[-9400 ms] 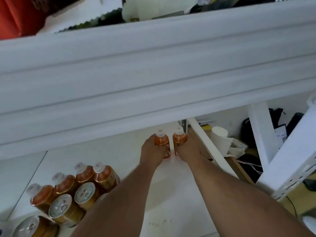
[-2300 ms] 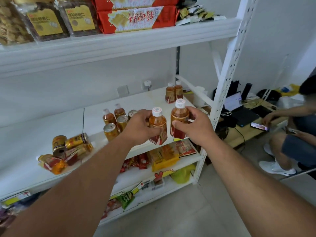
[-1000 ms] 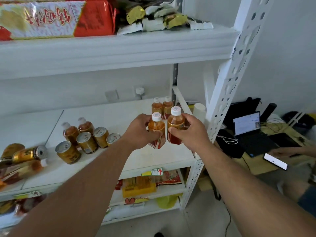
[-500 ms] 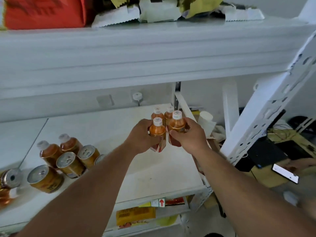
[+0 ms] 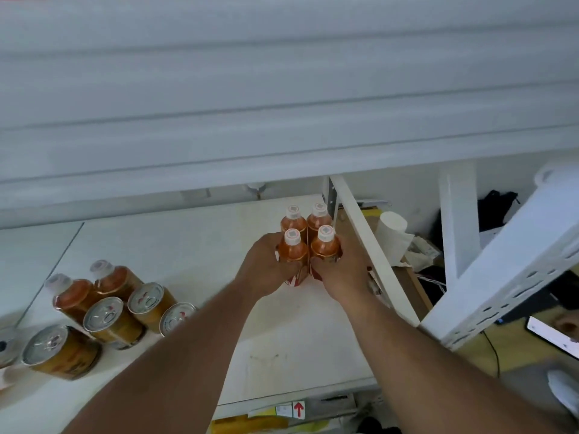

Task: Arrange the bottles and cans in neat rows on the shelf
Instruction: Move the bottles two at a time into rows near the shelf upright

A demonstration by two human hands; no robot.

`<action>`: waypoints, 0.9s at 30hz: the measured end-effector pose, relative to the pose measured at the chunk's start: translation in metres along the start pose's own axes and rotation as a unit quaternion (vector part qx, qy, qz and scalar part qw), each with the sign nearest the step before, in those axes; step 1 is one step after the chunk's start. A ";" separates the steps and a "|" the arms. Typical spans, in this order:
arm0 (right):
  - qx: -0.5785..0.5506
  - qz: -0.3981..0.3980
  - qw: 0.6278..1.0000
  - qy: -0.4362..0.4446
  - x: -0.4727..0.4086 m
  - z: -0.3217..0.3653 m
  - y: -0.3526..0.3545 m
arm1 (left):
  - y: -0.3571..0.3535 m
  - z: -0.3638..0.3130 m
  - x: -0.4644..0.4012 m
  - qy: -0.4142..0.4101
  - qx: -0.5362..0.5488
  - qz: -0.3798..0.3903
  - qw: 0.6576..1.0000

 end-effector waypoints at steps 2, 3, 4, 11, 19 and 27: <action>-0.006 -0.006 1.000 -0.001 0.001 0.001 0.002 | -0.002 0.002 -0.002 -0.001 0.016 0.000 1.000; -0.008 -0.008 1.000 -0.003 0.001 0.000 0.003 | -0.004 0.004 -0.002 -0.001 0.020 -0.001 1.000; -0.009 -0.008 1.000 -0.005 0.001 0.000 0.003 | -0.005 0.006 -0.002 -0.002 0.029 -0.004 1.000; 0.030 0.035 0.997 -0.068 0.003 -0.010 0.003 | -0.010 0.021 0.003 0.046 -0.014 -0.033 0.998; 0.053 0.057 0.993 -0.083 0.003 -0.012 0.001 | -0.016 0.021 -0.001 0.073 -0.016 -0.029 0.997; 0.087 0.084 0.982 -0.145 0.020 -0.009 0.011 | -0.007 0.031 0.024 0.116 -0.041 -0.023 0.992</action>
Point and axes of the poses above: each hand's wrist, its own x-axis away from the middle knuckle, its own y-axis out of the back of the hand, z = x × y, the point moved 5 cm from there along -x, towards the middle knuckle, and after that the axes turned 4 degrees about y, right-handed, at the moved point
